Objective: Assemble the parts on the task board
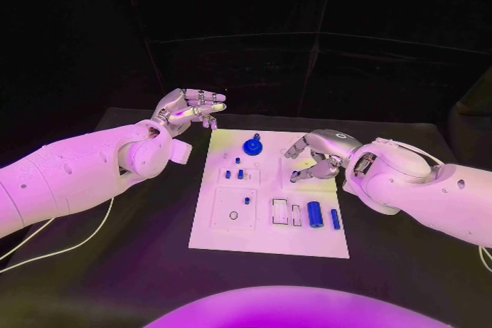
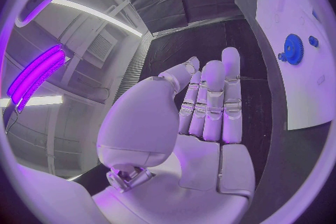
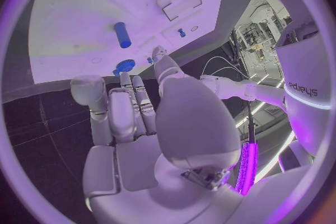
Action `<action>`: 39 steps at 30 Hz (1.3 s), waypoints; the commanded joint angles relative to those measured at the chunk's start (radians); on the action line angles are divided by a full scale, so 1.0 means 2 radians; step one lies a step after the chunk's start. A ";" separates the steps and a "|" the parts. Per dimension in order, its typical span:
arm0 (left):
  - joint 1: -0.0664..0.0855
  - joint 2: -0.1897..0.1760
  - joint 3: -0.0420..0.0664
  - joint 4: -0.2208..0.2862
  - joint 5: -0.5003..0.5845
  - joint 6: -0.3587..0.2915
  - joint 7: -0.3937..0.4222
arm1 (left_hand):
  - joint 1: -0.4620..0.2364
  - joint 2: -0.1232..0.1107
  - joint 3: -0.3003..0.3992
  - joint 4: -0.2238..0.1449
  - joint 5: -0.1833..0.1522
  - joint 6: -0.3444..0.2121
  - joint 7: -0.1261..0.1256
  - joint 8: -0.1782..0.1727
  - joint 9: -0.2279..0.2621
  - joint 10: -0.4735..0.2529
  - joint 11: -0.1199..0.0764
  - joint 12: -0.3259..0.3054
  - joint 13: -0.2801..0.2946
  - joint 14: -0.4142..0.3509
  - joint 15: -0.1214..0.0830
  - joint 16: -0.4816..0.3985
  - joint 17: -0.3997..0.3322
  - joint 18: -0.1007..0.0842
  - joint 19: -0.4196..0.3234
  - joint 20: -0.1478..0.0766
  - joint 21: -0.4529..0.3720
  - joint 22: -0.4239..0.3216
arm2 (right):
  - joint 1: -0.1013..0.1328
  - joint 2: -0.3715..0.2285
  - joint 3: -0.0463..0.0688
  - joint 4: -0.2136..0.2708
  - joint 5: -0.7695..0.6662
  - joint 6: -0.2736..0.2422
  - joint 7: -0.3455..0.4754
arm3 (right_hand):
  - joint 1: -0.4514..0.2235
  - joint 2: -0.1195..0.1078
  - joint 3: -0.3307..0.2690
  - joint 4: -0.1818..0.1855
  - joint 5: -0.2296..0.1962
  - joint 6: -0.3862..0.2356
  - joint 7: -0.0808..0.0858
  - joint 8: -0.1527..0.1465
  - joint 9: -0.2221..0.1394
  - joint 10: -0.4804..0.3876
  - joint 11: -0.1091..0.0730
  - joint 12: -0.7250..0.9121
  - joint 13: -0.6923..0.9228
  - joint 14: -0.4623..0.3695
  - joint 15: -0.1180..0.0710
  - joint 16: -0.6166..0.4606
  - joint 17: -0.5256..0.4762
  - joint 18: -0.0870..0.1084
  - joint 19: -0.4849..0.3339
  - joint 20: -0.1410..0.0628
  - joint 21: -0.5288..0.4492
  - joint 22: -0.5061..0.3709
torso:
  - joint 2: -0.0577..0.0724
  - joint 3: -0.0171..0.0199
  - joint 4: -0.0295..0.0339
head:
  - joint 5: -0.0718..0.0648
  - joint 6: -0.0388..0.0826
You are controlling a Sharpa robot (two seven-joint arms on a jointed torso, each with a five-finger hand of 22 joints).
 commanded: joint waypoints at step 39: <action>0.001 0.002 0.000 -0.002 0.002 0.010 0.000 | 0.003 0.001 -0.001 -0.002 0.002 0.001 0.002 0.002 0.000 -0.002 -0.001 0.002 -0.001 -0.003 0.000 -0.003 -0.001 0.003 -0.003 0.000 -0.002 -0.001 | 0.001 0.030 -0.001 -0.030 -0.045 0.092 -0.027 | 0.054 0.048 0.096 -0.017 -0.013 0.078 0.013 0.002 0.000 0.092 -0.013 -0.005 -0.002 0.008 -0.007 -0.006 -0.017 0.001 0.014 -0.006 0.002 0.007 | 0.001 0.0004 0.0004 | -0.002 -0.003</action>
